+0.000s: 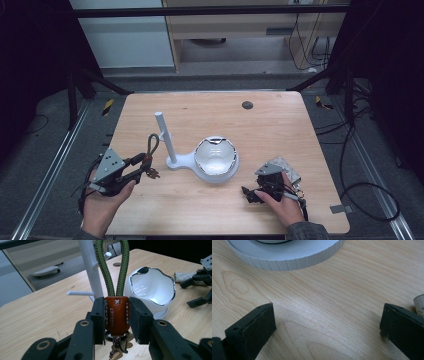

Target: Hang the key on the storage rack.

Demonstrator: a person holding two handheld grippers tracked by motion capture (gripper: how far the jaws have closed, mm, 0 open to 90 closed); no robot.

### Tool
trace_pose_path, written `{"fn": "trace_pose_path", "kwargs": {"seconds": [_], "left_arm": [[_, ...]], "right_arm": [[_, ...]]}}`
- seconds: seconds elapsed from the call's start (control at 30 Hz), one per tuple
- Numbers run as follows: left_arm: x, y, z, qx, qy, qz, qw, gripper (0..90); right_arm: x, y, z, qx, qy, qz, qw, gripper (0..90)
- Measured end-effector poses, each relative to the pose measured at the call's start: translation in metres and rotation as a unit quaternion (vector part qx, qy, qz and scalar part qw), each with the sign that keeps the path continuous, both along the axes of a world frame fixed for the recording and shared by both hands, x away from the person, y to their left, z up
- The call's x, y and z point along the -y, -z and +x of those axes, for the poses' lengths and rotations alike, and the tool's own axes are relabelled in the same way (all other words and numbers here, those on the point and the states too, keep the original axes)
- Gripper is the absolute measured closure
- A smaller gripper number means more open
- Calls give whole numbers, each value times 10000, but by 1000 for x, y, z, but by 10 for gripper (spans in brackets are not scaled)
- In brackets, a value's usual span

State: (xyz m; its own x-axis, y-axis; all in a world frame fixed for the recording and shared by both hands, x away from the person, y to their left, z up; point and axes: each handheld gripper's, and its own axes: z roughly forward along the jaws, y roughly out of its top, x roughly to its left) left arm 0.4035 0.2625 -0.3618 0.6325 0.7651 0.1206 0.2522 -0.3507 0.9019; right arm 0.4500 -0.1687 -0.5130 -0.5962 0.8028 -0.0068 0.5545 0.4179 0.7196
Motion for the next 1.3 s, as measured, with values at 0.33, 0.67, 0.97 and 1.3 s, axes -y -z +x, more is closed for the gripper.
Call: {"fn": "trace_pose_path", "kwargs": {"seconds": [0.33,0.67,0.97,1.3], "left_arm": [[8,8,15,-136,-60,49,9999,662],[11,25,34,-371,-205,29,9991,662],[14,32,44,-479,-243,-12,9986,661],[18,38,48,-431,-250,-91,9987,641]], "right_arm": [[0,0,0,-2,-3,2,10000,3],[0,0,0,1,2,-1,10000,3],[0,0,0,-3,9,4,10000,3],[0,0,-1,-6,36,1,10000,4]]}}
